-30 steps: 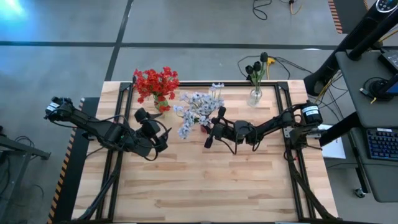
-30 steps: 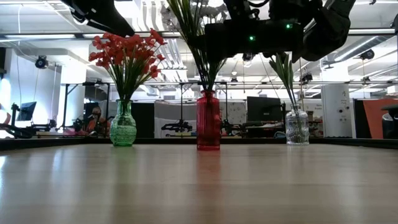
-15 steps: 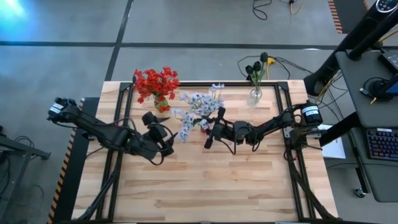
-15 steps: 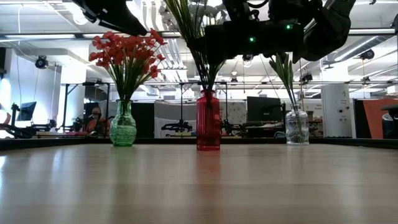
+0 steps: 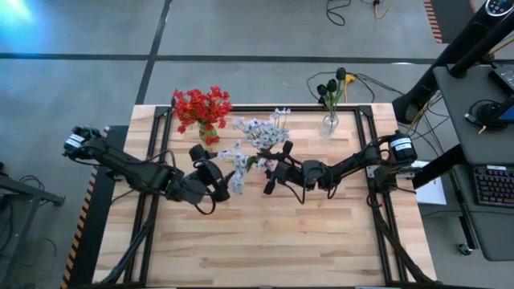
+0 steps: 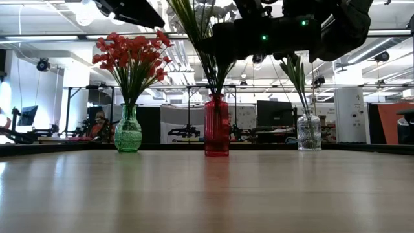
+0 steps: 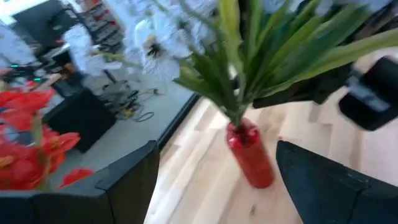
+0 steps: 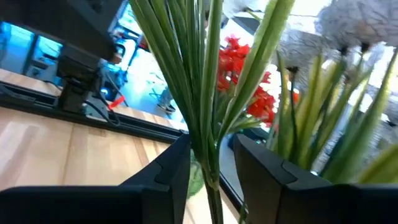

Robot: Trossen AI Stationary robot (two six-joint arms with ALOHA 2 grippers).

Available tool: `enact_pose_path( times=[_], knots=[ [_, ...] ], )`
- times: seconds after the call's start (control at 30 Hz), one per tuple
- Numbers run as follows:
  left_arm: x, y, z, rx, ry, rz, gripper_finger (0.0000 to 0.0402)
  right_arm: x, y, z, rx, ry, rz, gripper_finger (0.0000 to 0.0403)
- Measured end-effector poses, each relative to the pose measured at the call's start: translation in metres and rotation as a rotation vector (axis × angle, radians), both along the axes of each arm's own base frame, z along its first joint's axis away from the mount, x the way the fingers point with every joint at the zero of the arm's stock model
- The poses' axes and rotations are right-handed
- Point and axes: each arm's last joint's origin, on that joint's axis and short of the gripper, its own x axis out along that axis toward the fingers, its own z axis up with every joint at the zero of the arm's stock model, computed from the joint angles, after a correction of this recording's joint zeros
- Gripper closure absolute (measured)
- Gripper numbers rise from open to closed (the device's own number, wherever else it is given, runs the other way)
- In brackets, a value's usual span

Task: Sort flowers into vase by color
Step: Put the white flowers into the red vase

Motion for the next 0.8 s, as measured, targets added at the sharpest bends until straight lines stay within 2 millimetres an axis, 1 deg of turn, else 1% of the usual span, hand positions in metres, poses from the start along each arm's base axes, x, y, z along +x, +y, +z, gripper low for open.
enact_pose_path(
  times=[0.13,0.23,0.43,0.53,0.67,0.8],
  knots=[
    [0.006,-0.004,0.002,-0.040,-0.009,-0.111,0.0100,-0.001,0.001,0.000,-0.002,0.006,-0.053,0.0271],
    [0.014,-0.006,0.000,-0.027,0.001,-0.171,0.0100,-0.001,0.002,0.000,-0.001,0.006,-0.053,0.0259],
    [0.029,0.000,-0.006,0.022,0.012,-0.157,0.0100,-0.001,0.003,0.000,0.000,0.008,-0.063,0.0245],
    [0.033,0.005,-0.005,0.041,-0.004,-0.142,0.0100,-0.001,0.004,-0.001,0.000,0.011,-0.062,0.0243],
    [0.033,0.008,0.001,0.049,-0.040,-0.133,0.0102,-0.001,0.005,-0.002,-0.003,0.026,-0.059,0.0246],
    [0.035,0.009,0.007,0.061,-0.080,-0.144,0.0118,-0.001,0.006,-0.001,-0.006,0.027,-0.059,0.0247]
  ],
)
